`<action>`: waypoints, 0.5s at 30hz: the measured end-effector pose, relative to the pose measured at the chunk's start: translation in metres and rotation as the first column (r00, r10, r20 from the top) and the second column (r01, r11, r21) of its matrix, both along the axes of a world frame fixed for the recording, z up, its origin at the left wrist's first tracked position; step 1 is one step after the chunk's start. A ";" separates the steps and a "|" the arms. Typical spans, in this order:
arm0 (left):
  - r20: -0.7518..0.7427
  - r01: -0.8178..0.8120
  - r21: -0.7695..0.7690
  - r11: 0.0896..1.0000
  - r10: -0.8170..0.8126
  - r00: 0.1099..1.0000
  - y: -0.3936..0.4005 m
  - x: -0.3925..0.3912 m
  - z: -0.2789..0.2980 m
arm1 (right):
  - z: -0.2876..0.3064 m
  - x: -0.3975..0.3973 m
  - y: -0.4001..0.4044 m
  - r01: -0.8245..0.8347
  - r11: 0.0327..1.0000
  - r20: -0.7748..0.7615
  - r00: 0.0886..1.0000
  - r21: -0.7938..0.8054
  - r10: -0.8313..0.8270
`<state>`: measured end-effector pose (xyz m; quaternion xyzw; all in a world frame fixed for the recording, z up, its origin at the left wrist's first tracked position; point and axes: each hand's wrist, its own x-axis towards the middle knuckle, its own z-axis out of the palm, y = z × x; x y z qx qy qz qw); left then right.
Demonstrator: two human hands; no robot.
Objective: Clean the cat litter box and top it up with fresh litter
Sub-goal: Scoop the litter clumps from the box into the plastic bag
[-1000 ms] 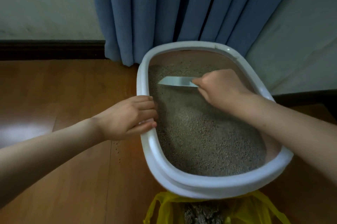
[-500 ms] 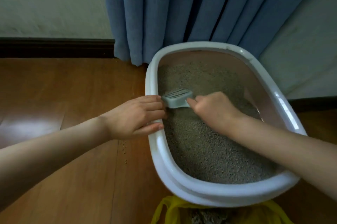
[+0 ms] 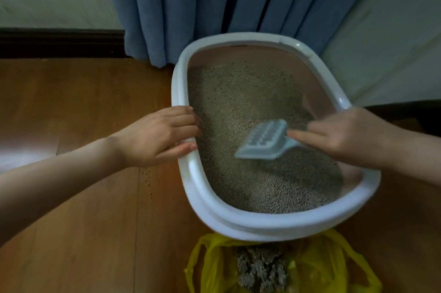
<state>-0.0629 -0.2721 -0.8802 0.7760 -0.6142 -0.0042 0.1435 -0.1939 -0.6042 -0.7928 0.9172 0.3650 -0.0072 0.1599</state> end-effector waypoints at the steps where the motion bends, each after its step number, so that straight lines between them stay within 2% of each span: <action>1: 0.002 0.002 -0.002 1.000 -0.002 1.000 0.000 0.000 0.000 | -0.004 0.013 0.008 0.026 0.999 0.038 0.999 0.027 -0.027; 3: 0.003 0.009 -0.003 1.000 -0.009 1.000 0.001 0.000 -0.001 | -0.017 0.036 0.025 0.045 0.997 0.097 0.994 0.056 -0.051; 7: 0.016 0.018 -0.009 1.000 -0.018 1.000 0.001 0.001 0.000 | -0.034 0.043 0.032 0.018 1.000 0.031 0.999 -0.015 -0.018; 12: 0.002 0.026 -0.024 0.999 -0.026 1.000 0.001 0.002 -0.004 | -0.018 0.000 -0.033 -0.028 0.991 -0.071 0.997 -0.133 0.019; 15: 0.015 0.035 -0.040 0.999 -0.034 0.999 -0.001 0.002 -0.004 | 0.006 -0.027 -0.072 -0.002 0.969 -0.143 0.989 -0.249 -0.034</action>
